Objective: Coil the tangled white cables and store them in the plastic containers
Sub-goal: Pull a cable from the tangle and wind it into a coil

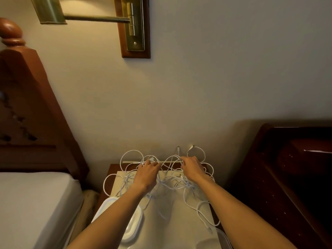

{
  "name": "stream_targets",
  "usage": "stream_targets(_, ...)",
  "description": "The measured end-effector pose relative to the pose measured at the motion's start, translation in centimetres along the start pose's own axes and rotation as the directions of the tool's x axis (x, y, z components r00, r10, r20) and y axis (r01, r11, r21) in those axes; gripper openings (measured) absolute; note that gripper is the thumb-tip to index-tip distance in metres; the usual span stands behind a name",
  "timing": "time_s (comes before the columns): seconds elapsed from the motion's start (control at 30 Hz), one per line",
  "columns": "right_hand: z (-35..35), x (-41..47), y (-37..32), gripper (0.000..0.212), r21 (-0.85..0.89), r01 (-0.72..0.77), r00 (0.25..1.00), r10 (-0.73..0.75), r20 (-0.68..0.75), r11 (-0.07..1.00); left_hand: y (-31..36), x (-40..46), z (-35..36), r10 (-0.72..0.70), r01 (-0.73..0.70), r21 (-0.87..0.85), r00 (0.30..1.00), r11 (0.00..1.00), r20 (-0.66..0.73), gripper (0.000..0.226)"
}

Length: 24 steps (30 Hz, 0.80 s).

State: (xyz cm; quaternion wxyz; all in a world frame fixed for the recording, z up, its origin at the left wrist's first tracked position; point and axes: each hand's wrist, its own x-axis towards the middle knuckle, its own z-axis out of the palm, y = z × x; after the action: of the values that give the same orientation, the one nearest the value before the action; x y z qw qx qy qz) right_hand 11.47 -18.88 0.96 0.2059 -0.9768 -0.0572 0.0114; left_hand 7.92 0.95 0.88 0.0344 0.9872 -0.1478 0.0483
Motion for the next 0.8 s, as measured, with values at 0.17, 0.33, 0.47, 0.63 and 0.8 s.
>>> stream_targets(0.17,-0.1,0.6,0.4,0.043,0.006,-0.004,0.999,0.004,-0.041,1.000,-1.1,0.1,0.8,-0.006,0.002,-0.095,0.999,0.995,-0.042,0.050)
stream_targets(0.33,0.3,0.8,1.1,0.022,-0.054,0.012,1.000,-0.011,0.013,0.998,-1.2,-0.2,-0.2,-0.005,-0.013,-0.153,0.993,0.988,-0.118,0.041)
stream_targets(0.47,-0.5,0.5,1.0,0.036,0.022,0.002,0.999,-0.001,-0.054,1.000,-1.8,0.3,-2.6,-0.076,0.009,-0.203,0.943,0.979,-0.324,0.035)
stream_targets(0.63,-2.6,0.1,-0.8,0.060,0.289,0.030,1.000,-0.027,-0.016,0.957,-1.7,0.6,-8.3,-0.039,-0.106,-0.233,0.839,0.967,-0.543,0.023)
stream_targets(0.8,-3.6,0.6,-2.3,0.032,0.341,0.081,0.995,-0.097,0.030,0.937,-1.5,0.5,-12.6,-0.035,-0.224,-0.313,0.760,0.923,-0.649,0.017)
